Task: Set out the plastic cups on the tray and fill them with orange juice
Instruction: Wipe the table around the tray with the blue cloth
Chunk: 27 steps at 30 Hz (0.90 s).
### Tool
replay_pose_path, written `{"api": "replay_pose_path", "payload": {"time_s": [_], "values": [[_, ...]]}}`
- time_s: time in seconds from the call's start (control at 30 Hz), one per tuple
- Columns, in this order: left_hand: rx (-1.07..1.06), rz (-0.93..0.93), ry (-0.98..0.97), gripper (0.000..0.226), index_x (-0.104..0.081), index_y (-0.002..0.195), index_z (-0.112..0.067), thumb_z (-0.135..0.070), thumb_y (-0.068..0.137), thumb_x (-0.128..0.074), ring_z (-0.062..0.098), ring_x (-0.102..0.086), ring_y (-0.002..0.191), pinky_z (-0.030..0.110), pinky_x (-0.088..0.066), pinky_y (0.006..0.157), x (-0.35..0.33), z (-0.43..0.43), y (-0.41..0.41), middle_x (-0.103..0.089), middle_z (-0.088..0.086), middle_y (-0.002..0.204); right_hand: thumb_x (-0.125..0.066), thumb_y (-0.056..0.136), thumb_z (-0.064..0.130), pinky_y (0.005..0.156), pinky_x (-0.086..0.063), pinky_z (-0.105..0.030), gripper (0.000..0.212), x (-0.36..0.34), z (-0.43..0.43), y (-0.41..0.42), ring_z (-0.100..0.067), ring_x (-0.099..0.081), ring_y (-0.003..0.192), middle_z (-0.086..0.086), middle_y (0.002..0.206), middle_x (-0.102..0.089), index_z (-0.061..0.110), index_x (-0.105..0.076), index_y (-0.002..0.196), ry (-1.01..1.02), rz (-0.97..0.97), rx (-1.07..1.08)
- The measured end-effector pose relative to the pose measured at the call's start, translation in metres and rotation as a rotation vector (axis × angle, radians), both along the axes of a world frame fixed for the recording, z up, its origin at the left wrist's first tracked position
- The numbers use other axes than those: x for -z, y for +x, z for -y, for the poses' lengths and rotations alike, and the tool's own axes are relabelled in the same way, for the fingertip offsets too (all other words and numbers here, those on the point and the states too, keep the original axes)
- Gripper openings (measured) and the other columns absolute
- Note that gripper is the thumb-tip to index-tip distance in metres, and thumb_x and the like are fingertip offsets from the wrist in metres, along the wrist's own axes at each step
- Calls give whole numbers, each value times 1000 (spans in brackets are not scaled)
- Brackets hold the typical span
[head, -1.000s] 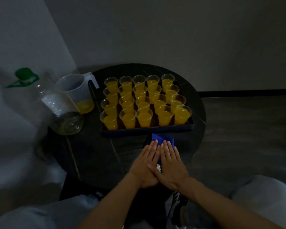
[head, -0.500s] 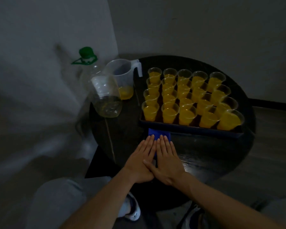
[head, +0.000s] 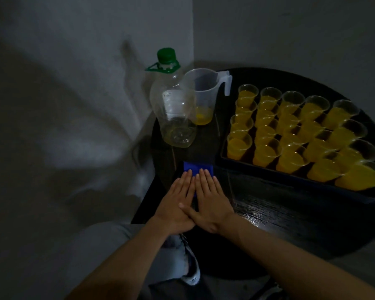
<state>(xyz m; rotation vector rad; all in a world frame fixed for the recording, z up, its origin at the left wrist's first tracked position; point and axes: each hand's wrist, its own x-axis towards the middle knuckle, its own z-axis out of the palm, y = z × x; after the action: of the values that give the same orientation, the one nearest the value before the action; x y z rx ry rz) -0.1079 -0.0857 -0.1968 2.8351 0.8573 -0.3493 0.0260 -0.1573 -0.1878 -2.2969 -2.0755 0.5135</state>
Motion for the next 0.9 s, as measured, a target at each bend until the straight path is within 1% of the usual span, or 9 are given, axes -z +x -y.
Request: {"api": "replay_pose_path", "payload": {"time_s": [0.1, 0.23, 0.37, 0.47, 0.57, 0.7, 0.77, 0.83, 0.9], "values": [[-48, 21, -1, 99, 27, 155, -9, -64, 87, -22, 16, 42, 145, 36, 15, 125, -1, -11, -13, 41, 8, 159, 1, 85, 83, 122, 12, -44, 102, 0, -17, -10, -24, 30, 147, -11, 161, 23, 9, 17, 153, -7, 7, -32], [-132, 53, -45, 101, 29, 154, -14, -59, 96, -41, 13, 41, 144, 32, 20, 123, -1, -22, -30, 43, 3, 157, -1, 86, 83, 122, 14, -44, 101, 0, -37, -23, -22, 30, 147, -10, 162, 22, 10, 15, 154, -13, 1, -84], [-172, 62, -44, 102, 27, 155, -13, -54, 96, -45, 13, 38, 147, 32, 19, 123, 2, -25, -40, 39, 5, 161, 0, 86, 83, 121, 16, -45, 100, 1, -44, -31, -21, 32, 145, -8, 161, 24, 11, 16, 154, -20, -6, -112], [-175, 54, -37, 101, 27, 155, -12, -58, 95, -40, 16, 37, 148, 33, 19, 123, 2, -21, -41, 38, 7, 162, 2, 85, 84, 120, 18, -46, 100, 2, -41, -30, -18, 32, 145, -5, 162, 24, 14, 15, 155, -26, -21, -115], [-185, 50, -55, 102, 26, 156, -11, -65, 89, -28, 17, 36, 148, 35, 17, 124, 6, -9, -41, 39, 7, 161, 5, 83, 85, 120, 16, -48, 102, 4, -30, -29, -18, 31, 146, -5, 162, 22, 14, 14, 156, -15, -37, -123], [-212, 55, -33, 104, 24, 156, -9, -67, 93, -34, 18, 37, 148, 37, 20, 122, 11, 12, -36, 39, 8, 160, 4, 84, 85, 120, 14, -49, 101, 6, -10, -26, -16, 30, 147, -4, 164, 19, 16, 12, 156, 15, -39, -129], [-216, 63, -8, 103, 21, 156, -7, -70, 92, -29, 20, 34, 150, 39, 16, 123, 13, 24, -30, 35, 10, 162, 4, 84, 85, 120, 14, -50, 100, 6, 2, -21, -15, 29, 147, -3, 164, 18, 16, 12, 157, 15, -44, -125], [-211, 48, -23, 103, 25, 154, -7, -72, 89, -21, 20, 38, 148, 40, 16, 123, 12, 37, -21, 39, 9, 160, 6, 83, 85, 120, 14, -51, 101, 4, 15, -14, -15, 30, 147, -2, 164, 19, 16, 12, 156, 12, -48, -121], [-205, 68, -41, 104, 24, 154, -6, -73, 89, -21, 19, 39, 147, 40, 16, 123, 13, 49, -12, 38, 10, 161, 9, 81, 85, 120, 13, -51, 103, 3, 29, -6, -14, 30, 147, -2, 164, 20, 16, 12, 157, 17, -39, -109]]}}
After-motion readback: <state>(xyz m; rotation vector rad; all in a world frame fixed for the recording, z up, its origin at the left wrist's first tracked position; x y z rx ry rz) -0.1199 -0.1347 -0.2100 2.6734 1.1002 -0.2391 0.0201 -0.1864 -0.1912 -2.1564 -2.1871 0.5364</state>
